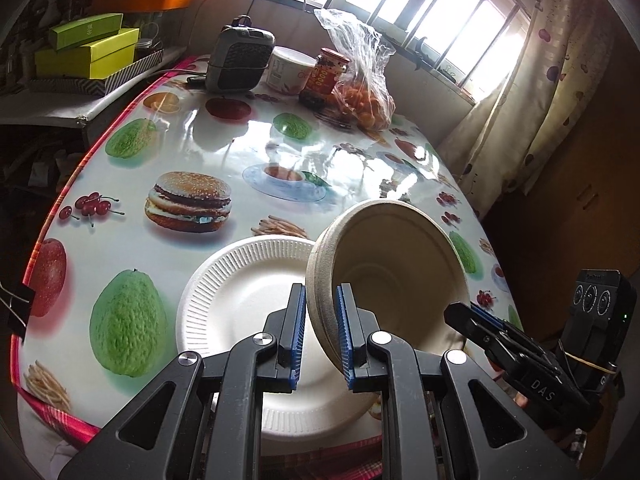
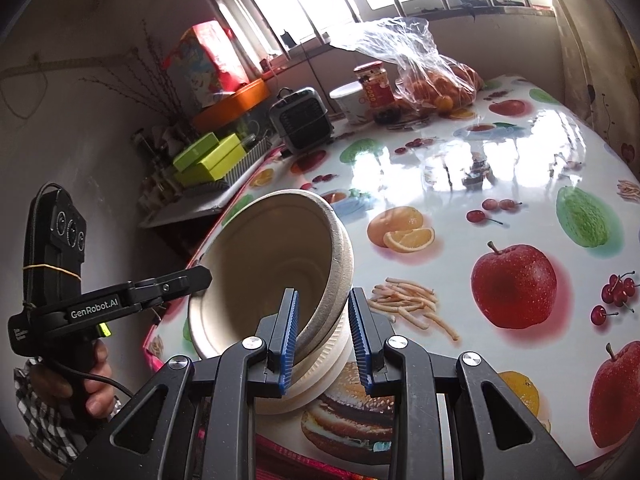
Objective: Organize plates and bowls
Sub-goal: 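Lift and carry the tan bowl stack over the white plate stack with both tools, then lower the bowl stack onto the white plates and open both tools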
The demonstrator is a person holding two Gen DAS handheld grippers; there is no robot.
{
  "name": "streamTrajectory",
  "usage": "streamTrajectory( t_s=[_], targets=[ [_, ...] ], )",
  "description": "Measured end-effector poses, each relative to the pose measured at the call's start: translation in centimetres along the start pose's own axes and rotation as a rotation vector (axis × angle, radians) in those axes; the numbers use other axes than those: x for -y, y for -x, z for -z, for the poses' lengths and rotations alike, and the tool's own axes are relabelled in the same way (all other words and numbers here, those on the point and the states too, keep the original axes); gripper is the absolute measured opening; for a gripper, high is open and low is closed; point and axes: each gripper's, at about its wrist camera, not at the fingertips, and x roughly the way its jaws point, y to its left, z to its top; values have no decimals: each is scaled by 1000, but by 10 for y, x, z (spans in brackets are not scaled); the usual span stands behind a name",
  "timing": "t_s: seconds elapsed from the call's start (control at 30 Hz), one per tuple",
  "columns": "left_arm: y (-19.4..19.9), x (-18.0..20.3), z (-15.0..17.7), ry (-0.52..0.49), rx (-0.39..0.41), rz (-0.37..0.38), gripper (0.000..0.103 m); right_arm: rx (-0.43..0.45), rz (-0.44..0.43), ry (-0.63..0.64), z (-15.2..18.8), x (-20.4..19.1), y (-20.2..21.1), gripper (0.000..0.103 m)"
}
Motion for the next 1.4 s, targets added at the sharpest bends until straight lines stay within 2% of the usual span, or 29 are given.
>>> streamTrajectory(
  t_s=[0.5, 1.4],
  targets=[
    [-6, -28, 5, 51, -16, -47, 16, -67, -19, 29, -1, -13, -32, 26],
    [-6, -36, 8, 84, -24, -61, 16, -94, -27, 38, -1, -18, -45, 26]
  ],
)
